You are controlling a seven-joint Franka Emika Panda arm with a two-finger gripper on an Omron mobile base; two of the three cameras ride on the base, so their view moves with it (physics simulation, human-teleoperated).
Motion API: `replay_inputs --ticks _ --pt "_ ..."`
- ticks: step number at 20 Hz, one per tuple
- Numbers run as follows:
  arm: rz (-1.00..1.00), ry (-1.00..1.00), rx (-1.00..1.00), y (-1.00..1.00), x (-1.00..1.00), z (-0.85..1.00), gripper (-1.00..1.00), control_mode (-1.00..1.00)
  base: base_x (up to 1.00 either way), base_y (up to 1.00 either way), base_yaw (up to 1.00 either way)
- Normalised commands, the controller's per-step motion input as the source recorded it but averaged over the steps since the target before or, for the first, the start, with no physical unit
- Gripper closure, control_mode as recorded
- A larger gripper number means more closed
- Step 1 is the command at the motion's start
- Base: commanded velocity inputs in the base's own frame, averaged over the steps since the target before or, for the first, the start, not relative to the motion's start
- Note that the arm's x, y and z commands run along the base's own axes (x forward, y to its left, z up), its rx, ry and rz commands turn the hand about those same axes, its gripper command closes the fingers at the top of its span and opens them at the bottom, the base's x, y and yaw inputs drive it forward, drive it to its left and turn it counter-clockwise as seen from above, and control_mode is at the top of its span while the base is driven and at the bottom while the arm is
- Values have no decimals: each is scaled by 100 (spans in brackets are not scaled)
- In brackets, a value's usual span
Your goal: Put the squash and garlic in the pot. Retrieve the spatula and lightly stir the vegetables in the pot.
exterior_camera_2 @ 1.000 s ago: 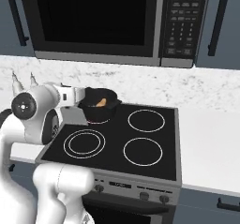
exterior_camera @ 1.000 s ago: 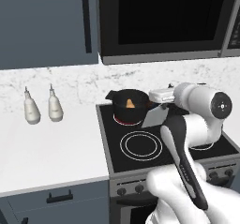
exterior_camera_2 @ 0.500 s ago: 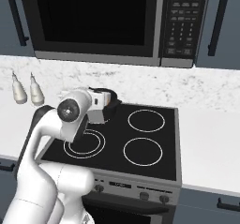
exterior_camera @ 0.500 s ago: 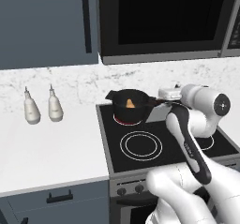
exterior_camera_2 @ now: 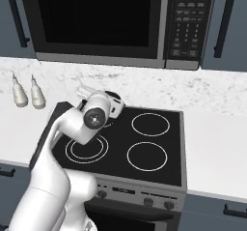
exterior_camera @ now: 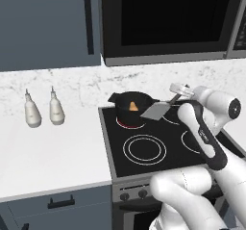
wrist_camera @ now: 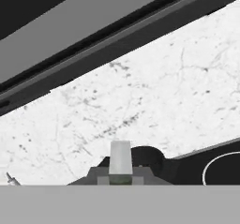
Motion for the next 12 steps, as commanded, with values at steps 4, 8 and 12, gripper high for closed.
replay_inputs --ticks 4,8,12 --pt "0 0 35 0 23 0 100 -100 0 0 0" --pt "0 0 28 0 54 0 100 -100 0 0 0" --pt "0 0 18 0 69 -4 100 -100 0 0 0"
